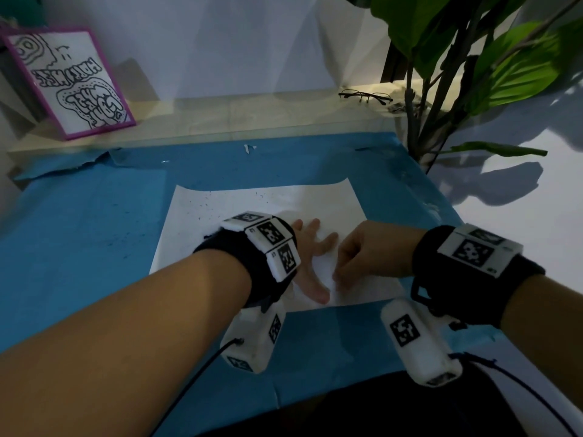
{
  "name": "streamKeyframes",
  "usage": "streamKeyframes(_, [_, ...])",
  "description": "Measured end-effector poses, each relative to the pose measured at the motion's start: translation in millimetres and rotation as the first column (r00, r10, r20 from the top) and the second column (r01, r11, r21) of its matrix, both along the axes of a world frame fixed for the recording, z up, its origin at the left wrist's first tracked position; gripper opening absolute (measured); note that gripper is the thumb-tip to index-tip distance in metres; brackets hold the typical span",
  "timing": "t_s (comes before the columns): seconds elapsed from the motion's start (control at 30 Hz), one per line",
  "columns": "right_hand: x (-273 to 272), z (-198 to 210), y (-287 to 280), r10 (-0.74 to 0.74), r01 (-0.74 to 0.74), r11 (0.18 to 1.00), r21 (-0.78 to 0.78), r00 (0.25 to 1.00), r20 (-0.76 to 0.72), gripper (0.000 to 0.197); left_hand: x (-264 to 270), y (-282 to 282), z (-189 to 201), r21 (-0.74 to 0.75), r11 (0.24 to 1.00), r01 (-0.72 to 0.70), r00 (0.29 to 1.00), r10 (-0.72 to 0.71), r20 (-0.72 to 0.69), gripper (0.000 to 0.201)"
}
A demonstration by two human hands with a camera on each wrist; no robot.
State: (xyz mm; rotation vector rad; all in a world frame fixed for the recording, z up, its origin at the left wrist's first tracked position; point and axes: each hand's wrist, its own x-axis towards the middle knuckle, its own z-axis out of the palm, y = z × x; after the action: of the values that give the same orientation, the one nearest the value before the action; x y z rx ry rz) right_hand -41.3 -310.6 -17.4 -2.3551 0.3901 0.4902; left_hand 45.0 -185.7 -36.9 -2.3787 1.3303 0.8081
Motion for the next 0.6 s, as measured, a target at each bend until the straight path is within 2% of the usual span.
streamKeyframes(0.03, [-0.1, 1.2, 1.0, 0.018, -0.019, 1.000, -0.021, 0.999, -0.029, 0.012, -1.6, 0.4, 0.5, -0.003, 1.000, 0.000, 1.000, 0.000, 0.002, 0.107])
streamKeyframes(0.17, [1.3, -0.4, -3.4, -0.035, 0.035, 0.999, -0.008, 0.998, 0.044, 0.012, 0.3, -0.5, -1.4, -0.013, 1.000, -0.003, 1.000, 0.003, 0.003, 0.107])
streamKeyframes(0.27, [0.1, -0.2, -2.9, 0.010, -0.012, 0.999, -0.037, 0.999, -0.046, 0.011, 1.5, 0.3, -3.5, -0.007, 1.000, -0.002, 1.000, 0.002, 0.000, 0.109])
streamKeyframes(0.37, [1.7, -1.0, -5.8, -0.068, 0.069, 0.998, -0.014, 0.996, 0.050, 0.009, 4.1, -0.5, -5.9, -0.012, 1.000, 0.001, 1.000, -0.001, 0.000, 0.110])
streamKeyframes(0.5, [-1.9, -0.4, -1.4, 0.022, -0.024, 0.999, -0.030, 0.998, -0.058, 0.013, 2.9, -0.7, -4.5, 0.000, 1.000, -0.001, 1.000, 0.001, -0.006, 0.110])
streamKeyframes(0.6, [0.1, -0.9, -6.6, -0.070, 0.070, 0.997, -0.014, 0.997, 0.044, 0.009, 2.4, -1.4, -4.1, 0.000, 1.000, 0.006, 1.000, -0.006, 0.003, 0.109])
